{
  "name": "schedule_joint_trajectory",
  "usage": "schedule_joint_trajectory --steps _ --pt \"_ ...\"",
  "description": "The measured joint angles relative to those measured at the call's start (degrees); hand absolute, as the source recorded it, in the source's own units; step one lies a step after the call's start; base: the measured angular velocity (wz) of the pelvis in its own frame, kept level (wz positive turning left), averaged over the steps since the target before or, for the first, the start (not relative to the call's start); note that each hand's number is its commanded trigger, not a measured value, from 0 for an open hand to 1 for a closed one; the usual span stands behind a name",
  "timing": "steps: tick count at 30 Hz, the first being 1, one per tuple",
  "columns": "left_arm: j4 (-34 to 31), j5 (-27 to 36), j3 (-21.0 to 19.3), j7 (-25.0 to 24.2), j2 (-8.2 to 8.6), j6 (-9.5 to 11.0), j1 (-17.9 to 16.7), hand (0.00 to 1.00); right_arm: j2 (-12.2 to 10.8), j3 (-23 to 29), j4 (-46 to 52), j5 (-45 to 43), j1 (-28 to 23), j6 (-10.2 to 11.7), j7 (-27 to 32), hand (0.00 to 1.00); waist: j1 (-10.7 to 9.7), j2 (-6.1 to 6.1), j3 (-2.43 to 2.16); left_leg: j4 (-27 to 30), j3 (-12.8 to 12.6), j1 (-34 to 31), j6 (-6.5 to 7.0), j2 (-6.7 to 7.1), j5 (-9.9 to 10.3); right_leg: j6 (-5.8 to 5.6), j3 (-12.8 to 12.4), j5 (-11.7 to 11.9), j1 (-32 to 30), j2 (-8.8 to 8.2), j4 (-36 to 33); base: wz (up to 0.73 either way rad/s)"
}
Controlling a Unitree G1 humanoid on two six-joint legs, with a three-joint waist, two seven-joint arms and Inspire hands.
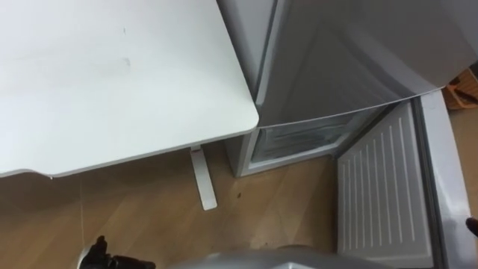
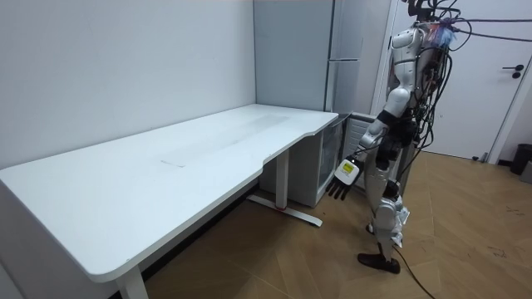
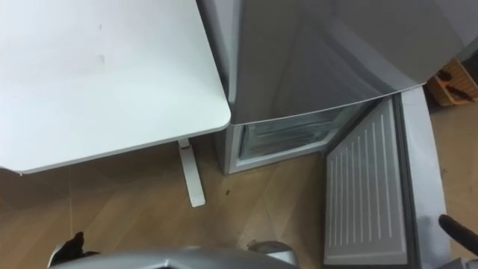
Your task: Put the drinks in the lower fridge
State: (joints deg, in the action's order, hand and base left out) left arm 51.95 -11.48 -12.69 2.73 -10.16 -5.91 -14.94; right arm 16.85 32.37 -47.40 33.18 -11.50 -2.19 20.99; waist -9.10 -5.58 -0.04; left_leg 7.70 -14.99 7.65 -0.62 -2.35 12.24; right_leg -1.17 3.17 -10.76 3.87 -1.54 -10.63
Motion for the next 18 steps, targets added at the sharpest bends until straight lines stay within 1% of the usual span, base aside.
schedule_joint_trajectory --steps 1,2,5,6,8,9,10,12,13,14,15,16,18 --pt "0.42 0.00 0.48 -0.08 0.00 0.02 0.39 0.00 -0.02 -1.17 -0.43 2.04 0.04 0.00 -1.83 0.00 0.01 0.00 0.00 0.02 -0.03 0.02 0.00 -0.01 0.00 0.01 0.00 0.01 0.03 0.00 -0.01 0.00" --pt "0.94 0.00 0.91 -0.23 0.01 0.10 0.87 0.00 0.03 -2.18 -0.55 2.29 0.14 0.11 -2.83 0.00 0.20 0.03 0.02 0.02 -0.04 0.06 -0.01 -0.01 0.01 0.01 -0.06 0.01 -0.04 0.00 -0.04 0.00" --pt "2.94 0.00 1.11 -0.65 -0.02 0.13 1.86 0.00 0.14 -3.71 -0.92 2.35 0.12 0.12 -6.25 0.00 0.59 0.03 0.28 -0.11 -0.17 0.59 -0.08 -0.05 0.08 0.01 -0.29 0.00 -0.11 0.11 0.11 -0.06" --pt "3.28 0.00 1.16 -0.67 -0.01 0.13 1.91 0.00 0.14 -4.11 -0.92 2.41 0.11 0.12 -6.92 0.00 0.77 0.03 0.29 -0.15 -0.32 0.70 -0.12 -0.08 0.11 0.02 -0.32 0.00 -0.13 0.14 0.19 -0.16" --pt "3.52 0.35 1.19 -0.73 0.01 0.05 1.71 0.00 -0.34 -4.97 0.76 2.79 0.04 -0.37 -8.95 0.00 1.35 0.06 0.26 -0.28 -0.74 0.97 -0.15 -0.12 0.14 0.02 -1.47 0.01 -0.13 0.38 0.06 -0.16" --pt "3.55 0.71 1.15 -0.76 0.01 0.04 1.65 0.00 -0.51 -5.41 1.52 2.86 0.04 -0.39 -9.41 0.00 1.37 0.06 0.25 -0.27 -0.74 0.97 -0.15 -0.12 0.14 0.03 -1.48 0.04 -0.13 0.39 -0.02 -0.08" --pt "3.55 0.71 1.17 -0.95 0.04 0.04 1.67 0.00 -0.68 -6.42 3.30 2.89 0.03 -0.49 -10.25 0.00 1.51 0.16 0.23 -0.28 -0.75 0.85 -0.14 -0.12 0.14 0.01 -1.53 0.17 -0.20 0.41 0.00 -0.05" --pt "3.49 0.69 1.16 -1.32 0.06 0.04 1.69 0.00 -0.73 -8.25 7.90 2.73 0.07 -1.02 -12.13 0.00 1.68 0.68 -0.27 -0.27 -0.78 0.52 -0.14 -0.12 0.14 0.04 -1.57 0.28 -0.78 0.46 -0.03 -0.06" --pt "3.44 0.70 1.15 -1.62 0.03 0.04 1.68 0.00 -0.69 -9.76 10.89 2.72 0.11 -1.00 -13.68 0.00 1.88 0.79 -0.30 -0.24 -0.79 0.53 -0.13 -0.18 0.13 0.11 -1.46 0.44 -0.91 0.51 -0.02 0.00" --pt "3.40 0.70 1.18 -1.79 0.01 0.04 1.76 0.00 -0.69 -11.09 12.97 2.44 0.16 -1.00 -14.00 0.00 2.16 0.94 -0.33 -0.10 -0.77 0.60 -0.14 -0.27 0.13 0.20 -1.39 0.50 -0.89 0.54 -0.04 0.00" --pt "3.37 0.71 1.23 -1.79 0.05 0.04 1.83 0.00 -0.72 -11.35 13.50 2.51 0.06 -1.02 -14.25 0.00 2.47 0.95 -0.32 -0.03 -0.77 0.59 -0.14 -0.31 0.13 0.23 -1.37 0.51 -0.90 0.55 -0.05 0.00" --pt "3.22 0.72 1.66 -1.92 0.10 0.04 1.90 0.00 -0.71 -12.40 15.25 2.27 -0.41 -1.42 -14.79 0.00 3.12 0.98 -0.31 0.04 -0.78 0.57 -0.15 -0.35 0.13 0.27 -1.43 0.54 -0.94 0.59 -0.06 -0.06" --pt "3.24 0.79 2.54 -2.21 0.06 0.01 2.01 0.00 -0.70 -14.64 18.11 2.75 -0.54 -2.52 -15.27 0.00 3.29 0.98 -0.27 0.04 -0.78 0.44 -0.16 -0.36 0.13 0.30 -1.47 0.56 -0.90 0.61 -0.07 -0.07"
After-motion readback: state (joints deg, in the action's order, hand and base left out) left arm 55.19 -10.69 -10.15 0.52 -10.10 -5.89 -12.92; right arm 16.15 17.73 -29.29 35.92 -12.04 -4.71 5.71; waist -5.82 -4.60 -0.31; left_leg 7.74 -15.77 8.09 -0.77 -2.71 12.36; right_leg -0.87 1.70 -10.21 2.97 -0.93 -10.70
